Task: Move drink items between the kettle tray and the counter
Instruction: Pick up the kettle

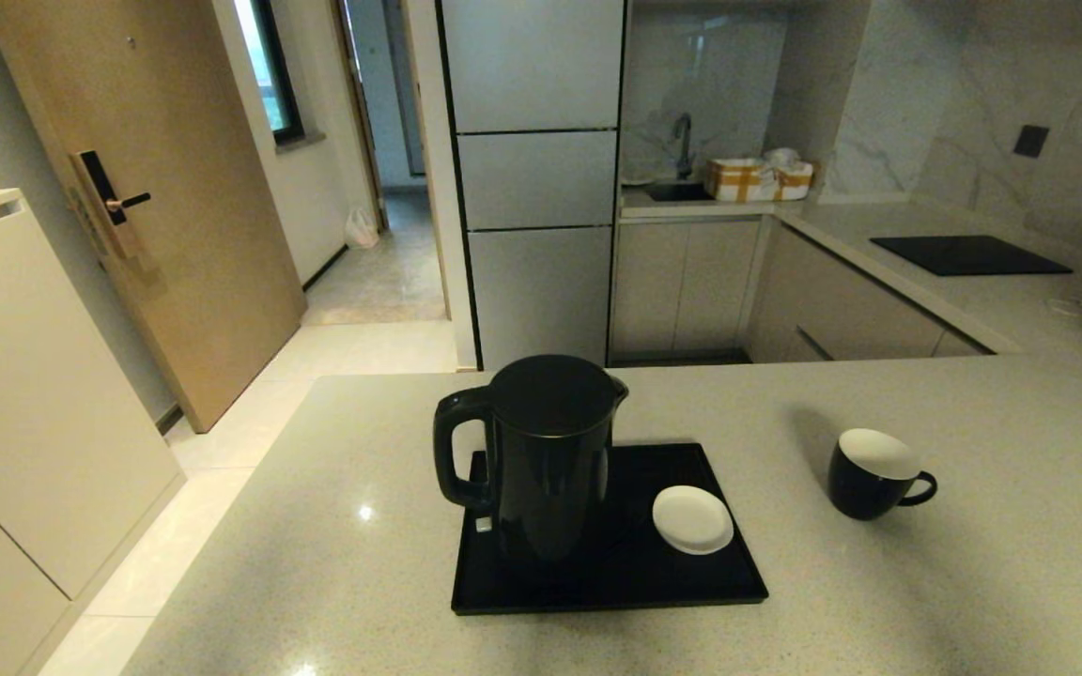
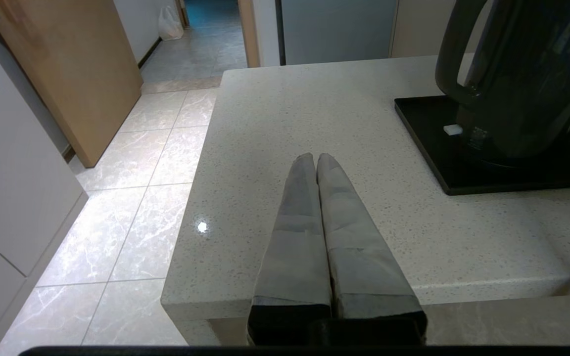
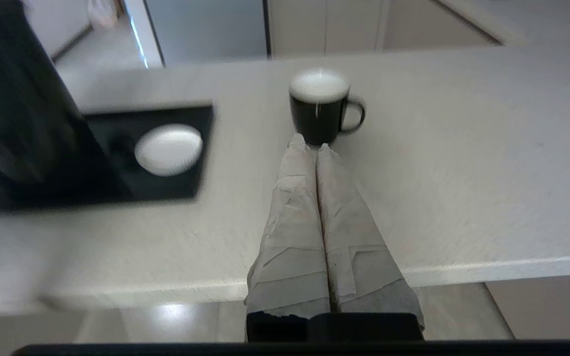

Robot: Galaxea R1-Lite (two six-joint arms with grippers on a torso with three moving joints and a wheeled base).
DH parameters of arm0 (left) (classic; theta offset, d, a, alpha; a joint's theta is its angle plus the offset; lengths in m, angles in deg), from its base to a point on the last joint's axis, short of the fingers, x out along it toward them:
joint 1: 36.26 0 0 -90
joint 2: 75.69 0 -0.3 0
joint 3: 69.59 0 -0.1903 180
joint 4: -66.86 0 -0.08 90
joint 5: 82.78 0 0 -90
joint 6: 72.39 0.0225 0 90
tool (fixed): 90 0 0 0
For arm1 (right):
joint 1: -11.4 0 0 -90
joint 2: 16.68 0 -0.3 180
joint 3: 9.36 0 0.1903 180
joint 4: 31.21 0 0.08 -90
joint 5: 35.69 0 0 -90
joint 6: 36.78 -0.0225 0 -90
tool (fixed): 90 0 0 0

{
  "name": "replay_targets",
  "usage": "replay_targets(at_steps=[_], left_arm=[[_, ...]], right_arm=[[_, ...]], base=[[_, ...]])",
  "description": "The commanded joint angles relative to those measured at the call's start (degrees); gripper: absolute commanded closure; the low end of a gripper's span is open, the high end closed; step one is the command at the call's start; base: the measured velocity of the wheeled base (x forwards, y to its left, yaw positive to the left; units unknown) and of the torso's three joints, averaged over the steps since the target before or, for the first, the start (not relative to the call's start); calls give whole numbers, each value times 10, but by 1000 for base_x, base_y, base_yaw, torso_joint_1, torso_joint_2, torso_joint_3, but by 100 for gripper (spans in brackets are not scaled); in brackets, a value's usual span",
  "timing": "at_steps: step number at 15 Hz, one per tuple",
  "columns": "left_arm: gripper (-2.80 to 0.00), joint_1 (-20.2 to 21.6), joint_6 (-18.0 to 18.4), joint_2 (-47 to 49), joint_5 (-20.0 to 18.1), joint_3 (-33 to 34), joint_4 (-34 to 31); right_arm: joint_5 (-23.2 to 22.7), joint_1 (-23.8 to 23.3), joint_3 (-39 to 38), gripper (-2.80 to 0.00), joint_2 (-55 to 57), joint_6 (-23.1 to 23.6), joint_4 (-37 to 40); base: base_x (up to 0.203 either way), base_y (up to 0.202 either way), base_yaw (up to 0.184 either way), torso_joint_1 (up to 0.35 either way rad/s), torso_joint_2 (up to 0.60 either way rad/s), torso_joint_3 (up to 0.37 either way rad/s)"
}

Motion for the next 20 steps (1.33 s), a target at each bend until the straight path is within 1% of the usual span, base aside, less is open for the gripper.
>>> replay_targets(at_steps=[1, 2, 3, 4, 6, 7, 8, 9, 11, 12, 13, 14, 16, 17, 18, 19, 20], left_arm=[[0, 0, 0, 0, 0, 0, 0], [0, -1, 0, 0, 0, 0, 0], [0, 0, 0, 0, 0, 0, 0], [0, 0, 0, 0, 0, 0, 0], [0, 0, 0, 0, 0, 0, 0], [0, 0, 12, 0, 0, -1, -5], [0, 0, 32, 1, 0, 0, -7], [0, 0, 42, 1, 0, -1, -6], [0, 1, 39, 1, 2, -1, -6], [0, 1, 37, 13, 2, -16, -11], [0, 1, 30, 43, 6, -55, -21], [0, 1, 21, 79, 11, -113, -37], [0, 1, 5, 190, 19, -239, -112], [0, -3, 9, 227, 5, -283, -152], [0, -8, 19, 272, -54, -307, -185], [0, -12, 32, 332, -138, -309, -209], [0, -18, 50, 389, -193, -306, -223]], right_arm=[[-7, 0, -69, 0, -10, 12, -15], [-11, -1, -50, 0, -11, 16, -9], [-12, -1, -41, 0, -12, 10, -9], [-11, -1, -45, 0, -12, 0, -20], [-11, -1, -47, 0, -12, 0, -24], [-10, -1, -47, 0, -12, 0, -24], [-11, -1, -47, 0, -12, 0, -24], [-10, -1, -47, 0, -12, 0, -24], [-10, -1, -47, 0, -12, 0, -24], [-10, -2, -47, 0, -12, 0, -24], [-10, -1, -47, 0, -12, 0, -24], [-10, -1, -47, 0, -12, 0, -24], [-11, -1, -47, 0, -12, 0, -24], [-11, -1, -47, 0, -12, 0, -24], [-10, -1, -47, 0, -12, 0, -24], [-11, -1, -47, 0, -12, 0, -24], [-10, -1, -47, 0, -12, 0, -24]], base=[[0, 0, 0, 0, 0, 0], [0, 0, 0, 0, 0, 0], [0, 0, 0, 0, 0, 0], [0, 0, 0, 0, 0, 0], [0, 0, 0, 0, 0, 0], [0, 0, 0, 0, 0, 0], [0, 0, 0, 0, 0, 0], [0, 0, 0, 0, 0, 0], [0, 0, 0, 0, 0, 0], [0, 0, 0, 0, 0, 0], [0, 0, 0, 0, 0, 0], [0, 0, 0, 0, 0, 0], [0, 0, 0, 0, 0, 0], [0, 0, 0, 0, 0, 0], [0, 0, 0, 0, 0, 0], [0, 0, 0, 0, 0, 0], [0, 0, 0, 0, 0, 0]])
